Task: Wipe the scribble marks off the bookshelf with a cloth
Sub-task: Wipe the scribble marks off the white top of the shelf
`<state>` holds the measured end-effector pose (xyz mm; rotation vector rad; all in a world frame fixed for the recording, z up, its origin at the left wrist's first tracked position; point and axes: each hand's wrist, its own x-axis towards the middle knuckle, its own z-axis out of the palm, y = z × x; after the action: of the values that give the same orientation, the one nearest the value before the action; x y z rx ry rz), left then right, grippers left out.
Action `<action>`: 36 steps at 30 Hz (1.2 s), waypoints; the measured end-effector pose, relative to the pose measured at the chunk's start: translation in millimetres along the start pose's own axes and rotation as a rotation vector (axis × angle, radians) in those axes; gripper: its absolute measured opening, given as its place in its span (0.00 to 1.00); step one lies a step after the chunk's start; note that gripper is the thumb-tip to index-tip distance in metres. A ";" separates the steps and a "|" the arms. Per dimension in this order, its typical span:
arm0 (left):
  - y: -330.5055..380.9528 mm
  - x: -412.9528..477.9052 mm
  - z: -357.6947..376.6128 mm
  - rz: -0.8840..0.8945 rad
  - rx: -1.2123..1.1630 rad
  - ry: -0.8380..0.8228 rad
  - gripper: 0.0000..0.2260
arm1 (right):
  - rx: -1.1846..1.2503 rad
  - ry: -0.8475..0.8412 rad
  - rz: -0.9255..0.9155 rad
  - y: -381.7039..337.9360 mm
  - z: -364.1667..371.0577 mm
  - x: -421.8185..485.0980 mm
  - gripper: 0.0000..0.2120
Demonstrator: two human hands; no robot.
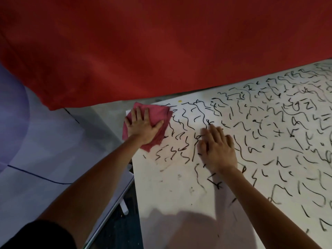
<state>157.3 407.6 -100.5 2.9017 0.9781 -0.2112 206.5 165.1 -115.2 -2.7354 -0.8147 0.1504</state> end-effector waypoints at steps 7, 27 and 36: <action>6.6 -77.0 13.5 0.140 0.032 -0.034 0.52 | -0.027 -0.016 0.010 -1.3 -0.2 -2.6 0.40; 8.6 -52.5 12.1 0.139 0.019 0.003 0.45 | -0.020 -0.025 0.022 -2.9 -3.0 -3.8 0.40; -0.9 -14.7 4.9 0.077 0.028 0.008 0.42 | -0.013 -0.014 0.033 -4.2 -2.9 -3.7 0.39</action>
<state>144.6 399.0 -103.2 2.9612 0.8698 -0.2097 201.7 165.8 -111.1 -2.7643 -0.7781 0.1718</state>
